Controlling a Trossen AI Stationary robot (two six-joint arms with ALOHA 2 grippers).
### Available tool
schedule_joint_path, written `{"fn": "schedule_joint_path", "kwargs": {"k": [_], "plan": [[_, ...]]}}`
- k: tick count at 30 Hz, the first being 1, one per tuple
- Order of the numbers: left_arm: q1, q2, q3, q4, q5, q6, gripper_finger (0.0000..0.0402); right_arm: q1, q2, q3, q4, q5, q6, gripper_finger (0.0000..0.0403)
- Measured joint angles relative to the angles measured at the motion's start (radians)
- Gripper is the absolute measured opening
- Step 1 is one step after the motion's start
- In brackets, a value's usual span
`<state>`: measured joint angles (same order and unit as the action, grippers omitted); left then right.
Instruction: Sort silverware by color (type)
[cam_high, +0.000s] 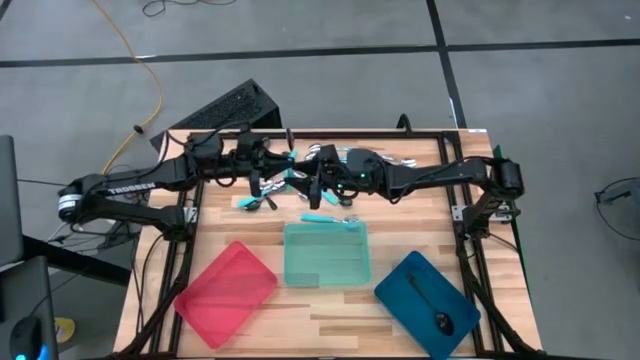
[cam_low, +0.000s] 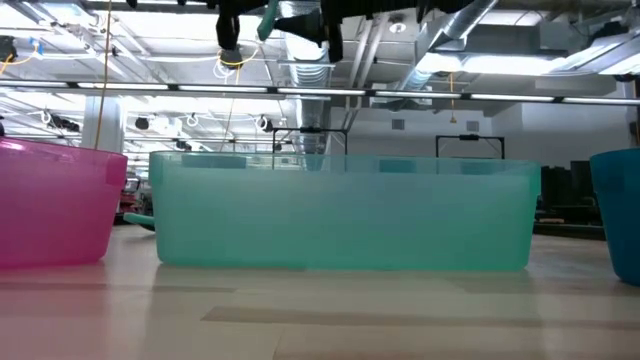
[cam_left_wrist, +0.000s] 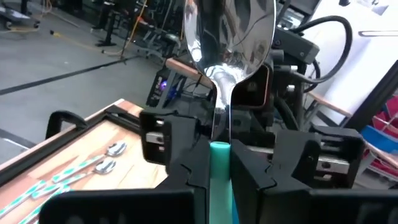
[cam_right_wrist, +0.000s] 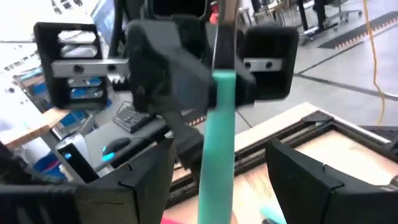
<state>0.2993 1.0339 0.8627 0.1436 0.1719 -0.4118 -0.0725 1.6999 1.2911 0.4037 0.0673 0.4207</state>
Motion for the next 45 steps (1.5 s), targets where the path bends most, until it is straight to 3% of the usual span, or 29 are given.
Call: {"fn": "schedule_joint_path", "kwargs": {"k": [6,9,17,33,36,45], "plan": [[-0.002,0.0,0.0,0.015,0.003,-0.012,0.0021,-0.008,0.024,-0.002,-0.012,-0.001,0.016,0.0269],[-0.002,0.0,0.0,0.017,0.004,-0.017,0.0023,-0.009,0.024,-0.002,-0.012,-0.001,0.0,0.0249],[-0.002,0.001,0.0,0.012,0.003,-0.012,0.0021,-0.02,0.022,-0.002,-0.024,-0.077,-0.026,0.0098],[-0.002,0.001,0.0,0.004,-0.004,-0.022,0.0024,-0.026,0.022,-0.002,-0.03,-0.095,0.008,0.0099],[-0.003,0.001,0.0,-0.003,-0.039,-0.033,0.0046,-0.026,0.022,-0.002,-0.033,-0.094,0.017,0.0099],[-0.003,-0.001,0.0,-0.043,-0.045,-0.011,0.0162,-0.042,0.023,-0.002,-0.041,-0.087,0.05,0.0099]]}}
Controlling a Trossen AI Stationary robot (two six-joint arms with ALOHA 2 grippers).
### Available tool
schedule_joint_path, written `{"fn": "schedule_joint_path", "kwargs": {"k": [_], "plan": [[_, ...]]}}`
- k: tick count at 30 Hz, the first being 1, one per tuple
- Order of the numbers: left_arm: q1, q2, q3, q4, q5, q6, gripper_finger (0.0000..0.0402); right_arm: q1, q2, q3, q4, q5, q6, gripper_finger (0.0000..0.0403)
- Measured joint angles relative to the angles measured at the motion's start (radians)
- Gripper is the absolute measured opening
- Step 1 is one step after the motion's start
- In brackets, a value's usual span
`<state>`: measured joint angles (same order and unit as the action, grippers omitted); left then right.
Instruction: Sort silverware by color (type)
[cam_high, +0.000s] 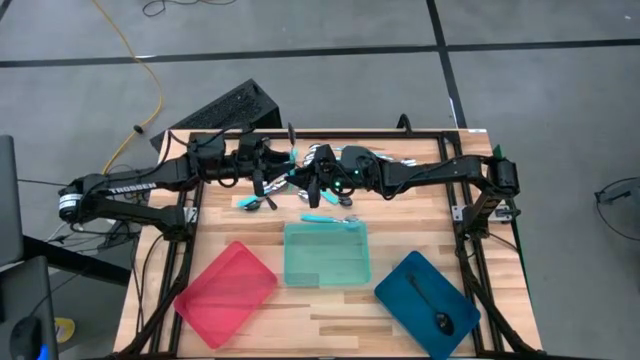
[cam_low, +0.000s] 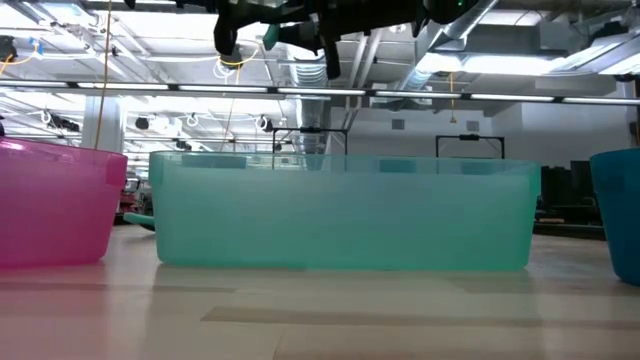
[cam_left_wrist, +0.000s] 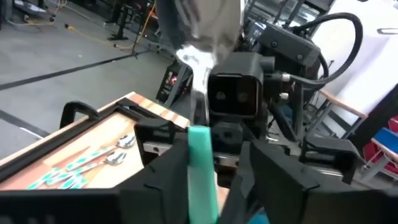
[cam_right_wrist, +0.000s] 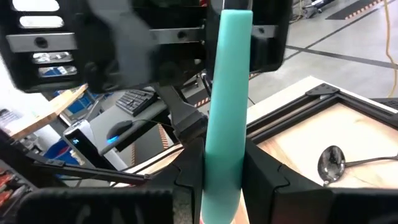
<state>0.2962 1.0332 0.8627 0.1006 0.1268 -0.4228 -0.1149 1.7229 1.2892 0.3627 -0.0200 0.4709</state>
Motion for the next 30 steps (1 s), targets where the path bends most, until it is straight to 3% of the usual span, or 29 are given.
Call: {"fn": "schedule_joint_path", "kwargs": {"k": [6,11,19,24,30], "plan": [[0.001,-0.009,0.0,-0.099,-0.001,0.033,0.0202,-0.023,-0.018,0.0,-0.049,0.003,0.0,0.0099],[0.002,-0.024,0.0,-0.156,-0.002,0.064,0.0205,-0.055,-0.069,0.003,-0.103,0.025,-0.008,0.0099],[0.066,-0.11,0.0,-0.299,-0.028,0.108,0.0206,-0.095,-0.198,0.001,-0.358,0.062,-0.053,0.0099],[0.135,-0.189,0.0,-0.39,-0.066,0.113,0.0206,-0.055,-0.238,0.001,-0.547,0.078,-0.053,0.0099],[0.207,-0.266,0.0,-0.443,-0.087,0.105,0.0206,0.052,-0.222,0.0,-0.629,0.078,-0.017,0.0099]]}}
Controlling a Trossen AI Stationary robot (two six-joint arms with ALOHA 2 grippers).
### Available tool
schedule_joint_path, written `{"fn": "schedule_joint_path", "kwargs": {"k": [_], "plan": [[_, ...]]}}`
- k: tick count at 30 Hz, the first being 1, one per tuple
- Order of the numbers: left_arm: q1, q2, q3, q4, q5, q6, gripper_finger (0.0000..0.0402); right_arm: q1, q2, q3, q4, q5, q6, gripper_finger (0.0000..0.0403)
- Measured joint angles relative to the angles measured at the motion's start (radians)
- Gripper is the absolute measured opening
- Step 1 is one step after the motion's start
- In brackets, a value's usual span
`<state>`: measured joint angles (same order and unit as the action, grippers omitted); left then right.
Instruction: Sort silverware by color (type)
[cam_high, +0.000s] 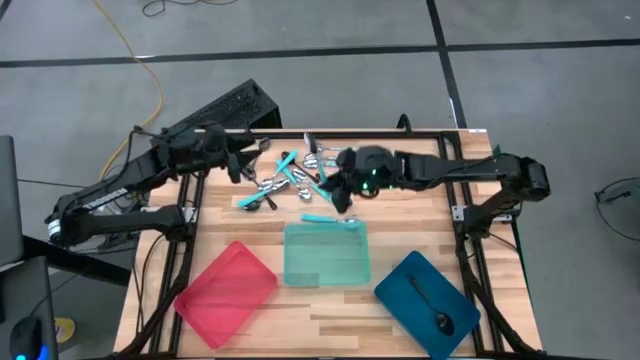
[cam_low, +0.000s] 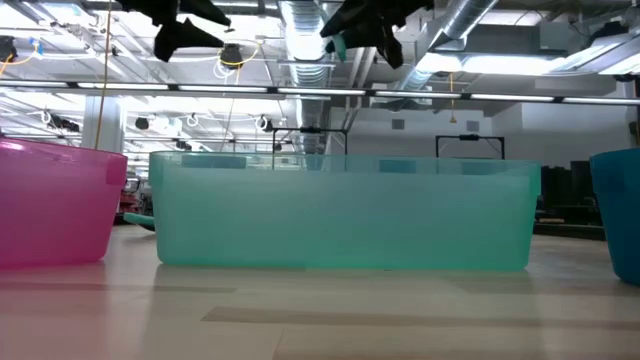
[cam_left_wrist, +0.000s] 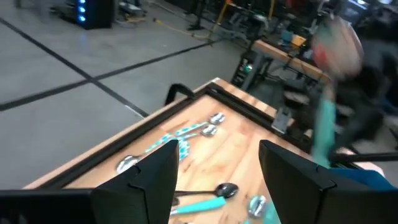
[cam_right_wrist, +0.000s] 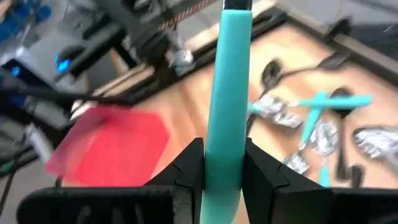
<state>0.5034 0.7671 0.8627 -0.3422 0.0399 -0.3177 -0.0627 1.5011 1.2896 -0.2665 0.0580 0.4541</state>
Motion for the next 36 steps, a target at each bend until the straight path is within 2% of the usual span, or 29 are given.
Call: {"fn": "schedule_joint_path", "kwargs": {"k": [7,14,20,26,36], "plan": [[0.054,-0.065,0.0,-0.109,-0.004,0.01,0.0206,0.119,0.073,0.0,-0.042,0.075,0.11,0.0099],[0.091,-0.075,0.0,-0.187,-0.03,0.034,0.0206,0.2,0.196,0.0,-0.039,0.076,0.24,0.0099],[0.097,-0.074,0.0,-0.208,-0.028,0.066,0.0206,0.243,0.239,0.0,-0.084,0.075,0.306,0.0099],[0.097,-0.074,0.0,-0.25,-0.007,0.082,0.0206,0.272,0.239,0.0,-0.236,0.075,0.303,0.0099],[0.096,-0.074,0.0,-0.29,0.001,0.062,0.0206,0.293,0.239,0.0,-0.253,0.067,0.13,0.0099]]}}
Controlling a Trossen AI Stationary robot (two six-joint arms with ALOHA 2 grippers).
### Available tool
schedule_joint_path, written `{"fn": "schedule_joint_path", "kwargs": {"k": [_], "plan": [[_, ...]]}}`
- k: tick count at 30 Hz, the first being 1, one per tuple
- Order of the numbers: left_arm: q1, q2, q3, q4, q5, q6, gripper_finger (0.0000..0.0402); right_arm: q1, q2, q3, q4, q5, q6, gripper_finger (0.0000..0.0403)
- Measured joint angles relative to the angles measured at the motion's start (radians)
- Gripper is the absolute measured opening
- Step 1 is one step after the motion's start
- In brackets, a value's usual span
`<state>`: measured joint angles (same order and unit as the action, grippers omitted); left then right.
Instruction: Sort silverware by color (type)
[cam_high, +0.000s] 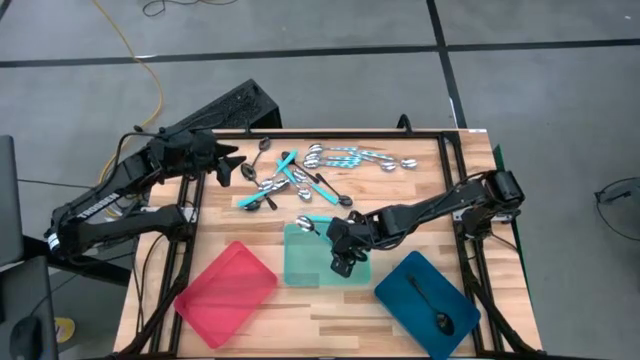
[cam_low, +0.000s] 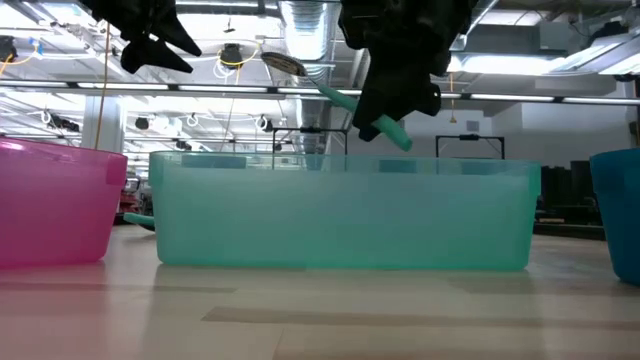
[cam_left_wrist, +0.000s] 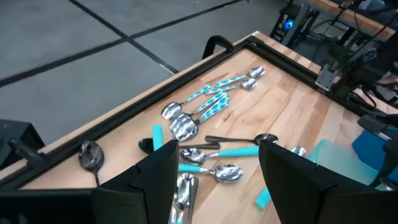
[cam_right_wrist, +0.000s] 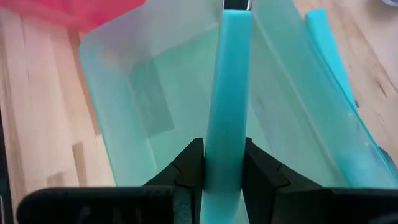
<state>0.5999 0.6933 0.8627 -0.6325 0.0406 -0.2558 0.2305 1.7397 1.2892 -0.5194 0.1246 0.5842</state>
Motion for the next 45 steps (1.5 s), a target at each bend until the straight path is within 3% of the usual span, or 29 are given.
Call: {"fn": "schedule_joint_path", "kwargs": {"k": [12,26,40,45], "plan": [[0.0,0.0,0.0,-0.049,-0.002,-0.071,0.0206,-0.003,0.018,0.002,-0.031,-0.074,-0.172,0.0099],[0.0,0.0,0.0,-0.094,-0.13,-0.098,0.0206,0.0,0.157,0.03,-0.027,-0.076,-0.14,0.0099],[0.0,0.0,0.0,-0.097,-0.135,-0.1,0.0206,-0.001,0.209,0.065,-0.144,-0.063,-0.094,0.0099],[0.0,0.0,0.0,-0.096,-0.135,-0.1,0.0206,0.004,0.209,0.065,-0.158,-0.066,-0.09,0.0138]]}}
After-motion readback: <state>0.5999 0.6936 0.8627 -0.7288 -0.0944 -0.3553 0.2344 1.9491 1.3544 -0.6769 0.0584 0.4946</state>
